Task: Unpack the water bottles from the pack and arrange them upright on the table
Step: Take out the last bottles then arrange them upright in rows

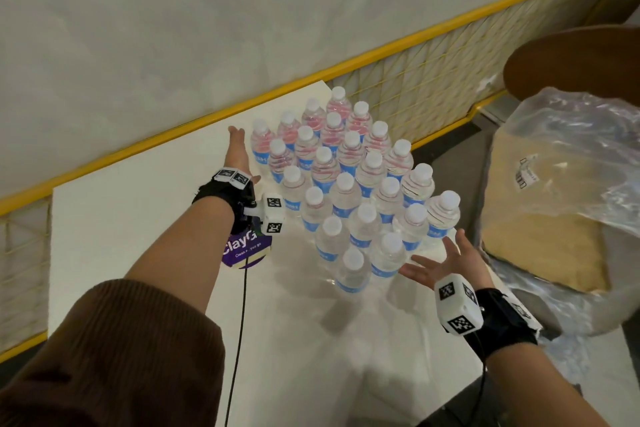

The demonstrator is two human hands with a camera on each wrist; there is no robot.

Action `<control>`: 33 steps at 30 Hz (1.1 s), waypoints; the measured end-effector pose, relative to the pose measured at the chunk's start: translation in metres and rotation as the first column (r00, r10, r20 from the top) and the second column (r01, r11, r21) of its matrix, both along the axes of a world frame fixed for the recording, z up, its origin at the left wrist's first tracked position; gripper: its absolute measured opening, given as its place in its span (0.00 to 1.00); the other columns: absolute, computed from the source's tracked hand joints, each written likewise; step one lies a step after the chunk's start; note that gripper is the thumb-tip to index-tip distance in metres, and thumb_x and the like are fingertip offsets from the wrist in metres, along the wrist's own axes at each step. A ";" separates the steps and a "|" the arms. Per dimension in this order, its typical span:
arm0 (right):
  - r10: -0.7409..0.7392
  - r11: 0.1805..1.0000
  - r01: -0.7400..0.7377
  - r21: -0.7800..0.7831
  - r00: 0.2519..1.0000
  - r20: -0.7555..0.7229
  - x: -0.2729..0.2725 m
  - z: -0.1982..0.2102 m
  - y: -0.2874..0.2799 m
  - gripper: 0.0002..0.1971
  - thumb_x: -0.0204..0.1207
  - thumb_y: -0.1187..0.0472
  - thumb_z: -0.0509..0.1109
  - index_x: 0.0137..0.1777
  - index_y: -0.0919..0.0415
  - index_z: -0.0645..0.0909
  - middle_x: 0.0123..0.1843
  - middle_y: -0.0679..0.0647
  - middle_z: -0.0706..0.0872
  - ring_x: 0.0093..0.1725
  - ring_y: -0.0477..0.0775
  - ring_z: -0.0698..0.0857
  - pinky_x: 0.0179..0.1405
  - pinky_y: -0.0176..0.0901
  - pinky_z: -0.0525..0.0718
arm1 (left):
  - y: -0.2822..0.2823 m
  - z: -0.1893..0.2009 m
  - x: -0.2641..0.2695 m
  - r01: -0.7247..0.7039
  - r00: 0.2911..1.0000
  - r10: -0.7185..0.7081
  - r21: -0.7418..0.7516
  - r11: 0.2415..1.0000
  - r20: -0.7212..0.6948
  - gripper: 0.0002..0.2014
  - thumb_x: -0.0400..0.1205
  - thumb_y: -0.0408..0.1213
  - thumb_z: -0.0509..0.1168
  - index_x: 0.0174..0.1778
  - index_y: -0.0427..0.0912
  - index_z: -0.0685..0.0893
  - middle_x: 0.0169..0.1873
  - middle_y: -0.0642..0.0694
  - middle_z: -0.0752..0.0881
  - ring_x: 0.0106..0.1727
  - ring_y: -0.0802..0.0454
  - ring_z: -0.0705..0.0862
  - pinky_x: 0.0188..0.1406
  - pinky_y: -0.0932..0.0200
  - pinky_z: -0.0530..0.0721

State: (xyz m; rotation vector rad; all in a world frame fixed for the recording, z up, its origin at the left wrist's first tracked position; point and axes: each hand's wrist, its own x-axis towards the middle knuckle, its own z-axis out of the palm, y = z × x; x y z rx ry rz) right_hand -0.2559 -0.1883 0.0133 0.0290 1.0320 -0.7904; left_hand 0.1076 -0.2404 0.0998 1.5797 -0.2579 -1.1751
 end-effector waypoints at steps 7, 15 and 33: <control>-0.004 1.000 0.004 0.006 1.000 -0.018 0.002 -0.013 0.000 0.32 0.75 0.32 0.59 0.78 0.32 0.58 0.81 0.65 0.61 0.74 0.80 0.68 0.67 0.81 0.67 | -0.018 -0.016 0.009 0.132 0.990 -0.131 0.016 0.991 -0.058 0.32 0.77 0.74 0.42 0.77 0.69 0.64 0.82 0.56 0.61 0.82 0.38 0.57 0.75 0.31 0.64; -0.002 1.000 0.003 0.010 1.000 -0.011 0.003 -0.010 0.001 0.32 0.76 0.32 0.58 0.80 0.34 0.56 0.81 0.65 0.61 0.76 0.78 0.67 0.68 0.78 0.69 | -0.008 -0.008 -0.003 0.100 0.990 -0.100 -0.004 0.995 -0.098 0.29 0.82 0.68 0.43 0.77 0.63 0.66 0.81 0.52 0.64 0.82 0.40 0.61 0.77 0.36 0.66; 0.061 0.997 -0.063 0.053 0.998 0.029 0.023 0.009 0.023 0.32 0.80 0.37 0.58 0.82 0.38 0.54 0.84 0.66 0.54 0.77 0.78 0.65 0.64 0.80 0.71 | 0.071 -0.057 -0.078 -0.007 0.833 0.006 0.001 1.000 -0.554 0.34 0.81 0.67 0.48 0.82 0.61 0.54 0.83 0.45 0.58 0.80 0.34 0.64 0.71 0.26 0.67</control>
